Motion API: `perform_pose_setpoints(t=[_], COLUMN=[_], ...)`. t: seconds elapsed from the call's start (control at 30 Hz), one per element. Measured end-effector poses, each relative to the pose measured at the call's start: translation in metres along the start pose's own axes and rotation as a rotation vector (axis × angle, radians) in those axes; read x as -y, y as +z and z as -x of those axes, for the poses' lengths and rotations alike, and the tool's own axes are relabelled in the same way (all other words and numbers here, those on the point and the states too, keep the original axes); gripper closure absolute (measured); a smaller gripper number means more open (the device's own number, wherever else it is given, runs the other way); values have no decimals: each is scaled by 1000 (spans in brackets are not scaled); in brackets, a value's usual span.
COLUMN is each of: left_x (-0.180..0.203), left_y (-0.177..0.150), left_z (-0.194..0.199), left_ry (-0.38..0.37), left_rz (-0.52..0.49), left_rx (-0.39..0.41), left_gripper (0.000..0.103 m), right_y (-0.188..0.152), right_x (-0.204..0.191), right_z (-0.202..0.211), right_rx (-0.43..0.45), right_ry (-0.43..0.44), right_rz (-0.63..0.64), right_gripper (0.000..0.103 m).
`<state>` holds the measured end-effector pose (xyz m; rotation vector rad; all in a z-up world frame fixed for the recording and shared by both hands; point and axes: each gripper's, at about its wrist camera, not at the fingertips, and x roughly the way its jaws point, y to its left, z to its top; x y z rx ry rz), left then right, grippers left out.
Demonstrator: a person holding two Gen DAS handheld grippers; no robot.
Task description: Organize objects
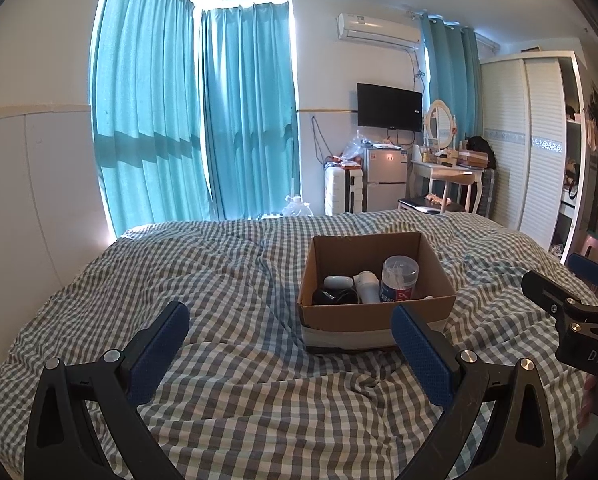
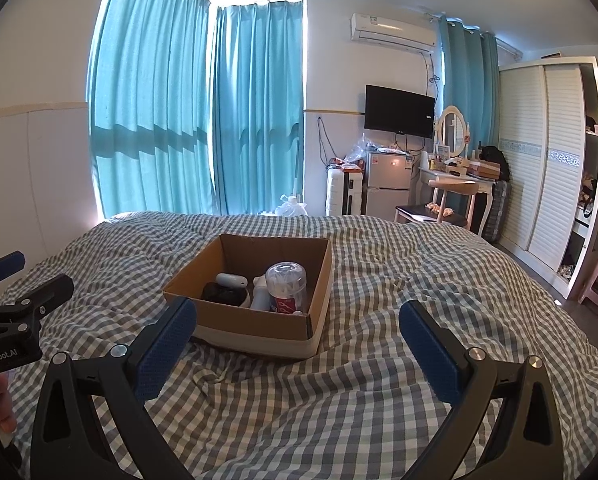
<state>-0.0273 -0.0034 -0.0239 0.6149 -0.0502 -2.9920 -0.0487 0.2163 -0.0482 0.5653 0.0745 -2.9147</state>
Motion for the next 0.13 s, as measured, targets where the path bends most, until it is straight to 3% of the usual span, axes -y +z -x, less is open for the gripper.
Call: perform_pose_setpoints(t=[0.13], left_x=[0], left_y=[0], left_z=[2], left_ry=[13], left_rz=[-7], left_rx=[12], left_gripper=[0], right_y=[-1], right_x=[0], right_z=[0], right_rx=[-1], right_ry=[2], right_rz=[0], right_gripper=[1])
